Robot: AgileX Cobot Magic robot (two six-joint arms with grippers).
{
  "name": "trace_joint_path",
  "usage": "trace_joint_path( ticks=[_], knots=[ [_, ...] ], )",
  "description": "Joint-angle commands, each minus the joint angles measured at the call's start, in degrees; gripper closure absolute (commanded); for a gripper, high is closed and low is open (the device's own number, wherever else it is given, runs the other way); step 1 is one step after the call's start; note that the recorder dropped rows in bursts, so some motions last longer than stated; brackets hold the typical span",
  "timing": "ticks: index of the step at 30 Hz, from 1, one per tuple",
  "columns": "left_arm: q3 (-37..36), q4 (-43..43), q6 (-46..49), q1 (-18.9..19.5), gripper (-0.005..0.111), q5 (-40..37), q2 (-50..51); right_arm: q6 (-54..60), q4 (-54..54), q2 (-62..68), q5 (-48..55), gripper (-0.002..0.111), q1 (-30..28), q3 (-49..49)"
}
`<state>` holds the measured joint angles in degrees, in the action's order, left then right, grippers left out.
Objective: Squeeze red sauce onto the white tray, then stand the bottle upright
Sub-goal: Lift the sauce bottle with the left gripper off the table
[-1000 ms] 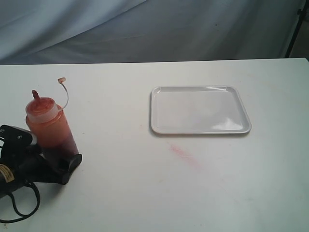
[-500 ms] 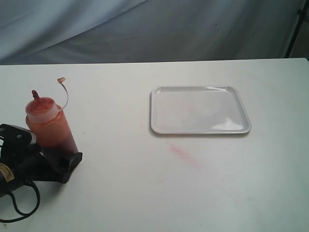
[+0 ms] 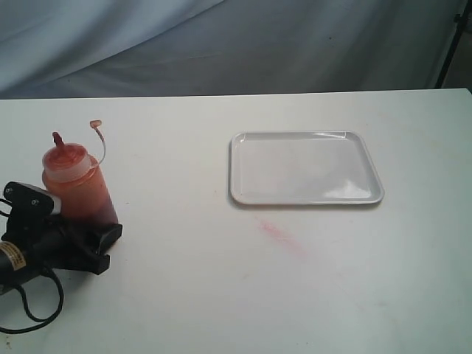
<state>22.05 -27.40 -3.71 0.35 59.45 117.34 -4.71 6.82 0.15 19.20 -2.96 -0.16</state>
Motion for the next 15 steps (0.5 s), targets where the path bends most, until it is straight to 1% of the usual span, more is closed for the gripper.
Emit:
trace_joint_path(
  ticks=[1, 2, 7, 12, 15],
  knots=[
    [0.28, -1.41, -0.15, -0.35, 0.103, -1.30, 0.09, -0.24, 0.49, -0.15, -0.54, 0.003, -0.39, 0.16],
    [0.28, -1.41, -0.02, -0.35, 0.107, -1.30, 0.09, -0.24, 0.49, -0.15, -0.54, 0.003, -0.39, 0.16],
    [0.28, -1.41, 0.12, -0.35, 0.106, -0.54, 0.09, -0.24, 0.49, -0.15, -0.54, 0.003, -0.39, 0.16],
    [0.28, -1.81, 1.52, -0.35, 0.106, 3.12, 0.09, -0.24, 0.49, -0.15, -0.54, 0.003, -0.39, 0.16],
    [0.28, -2.19, 4.37, -0.35, 0.107, 5.76, -0.24, -0.24, 0.49, -0.15, -0.54, 0.003, -0.39, 0.16]
  ],
)
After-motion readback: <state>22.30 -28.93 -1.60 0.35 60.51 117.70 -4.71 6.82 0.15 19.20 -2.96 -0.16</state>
